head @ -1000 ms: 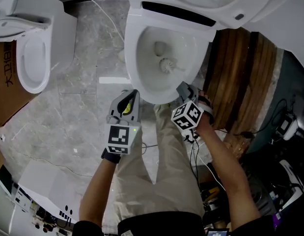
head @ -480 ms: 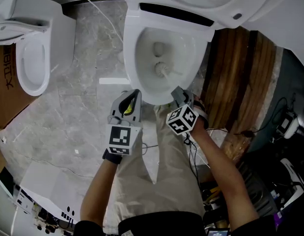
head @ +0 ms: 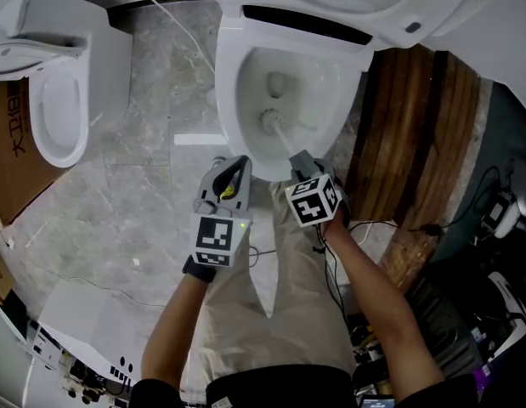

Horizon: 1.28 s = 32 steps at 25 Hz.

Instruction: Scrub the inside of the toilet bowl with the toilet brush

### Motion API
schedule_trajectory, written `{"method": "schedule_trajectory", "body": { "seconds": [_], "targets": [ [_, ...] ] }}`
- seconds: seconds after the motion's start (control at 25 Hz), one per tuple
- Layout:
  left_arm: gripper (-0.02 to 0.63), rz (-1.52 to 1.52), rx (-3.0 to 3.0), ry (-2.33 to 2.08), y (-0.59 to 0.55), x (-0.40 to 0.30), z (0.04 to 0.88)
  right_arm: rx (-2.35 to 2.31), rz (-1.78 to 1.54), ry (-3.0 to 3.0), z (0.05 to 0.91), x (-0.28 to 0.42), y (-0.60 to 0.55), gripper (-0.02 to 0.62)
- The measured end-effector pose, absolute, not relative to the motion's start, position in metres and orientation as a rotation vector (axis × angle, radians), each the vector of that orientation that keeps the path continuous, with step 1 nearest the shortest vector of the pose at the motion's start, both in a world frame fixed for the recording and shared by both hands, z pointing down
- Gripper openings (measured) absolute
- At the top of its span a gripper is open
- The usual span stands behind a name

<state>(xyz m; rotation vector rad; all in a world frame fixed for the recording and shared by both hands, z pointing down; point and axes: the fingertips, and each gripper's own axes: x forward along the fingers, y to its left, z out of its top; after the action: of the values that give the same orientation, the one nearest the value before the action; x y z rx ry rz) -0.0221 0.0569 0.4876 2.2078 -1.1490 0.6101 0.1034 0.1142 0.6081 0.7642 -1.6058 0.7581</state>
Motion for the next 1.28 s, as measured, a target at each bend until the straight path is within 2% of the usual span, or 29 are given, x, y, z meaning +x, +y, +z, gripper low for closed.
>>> {"method": "schedule_trajectory", "body": {
  "seconds": [0.2, 0.44, 1.28],
  "targets": [
    [0.018, 0.613, 2.210, -1.141, 0.056, -0.023, 0.489, 0.875, 1.009, -1.589, 0.608, 0.098, 0.106, 0.156],
    [0.018, 0.614, 2.208, -1.142, 0.057, -0.022, 0.495, 0.937, 1.142, -1.574, 0.613, 0.100, 0.094, 0.156],
    [0.018, 0.623, 2.211, -1.103, 0.070, -0.013, 0.508, 0.966, 1.169, -1.645, 0.636, 0.096, 0.030, 0.158]
  ]
}}
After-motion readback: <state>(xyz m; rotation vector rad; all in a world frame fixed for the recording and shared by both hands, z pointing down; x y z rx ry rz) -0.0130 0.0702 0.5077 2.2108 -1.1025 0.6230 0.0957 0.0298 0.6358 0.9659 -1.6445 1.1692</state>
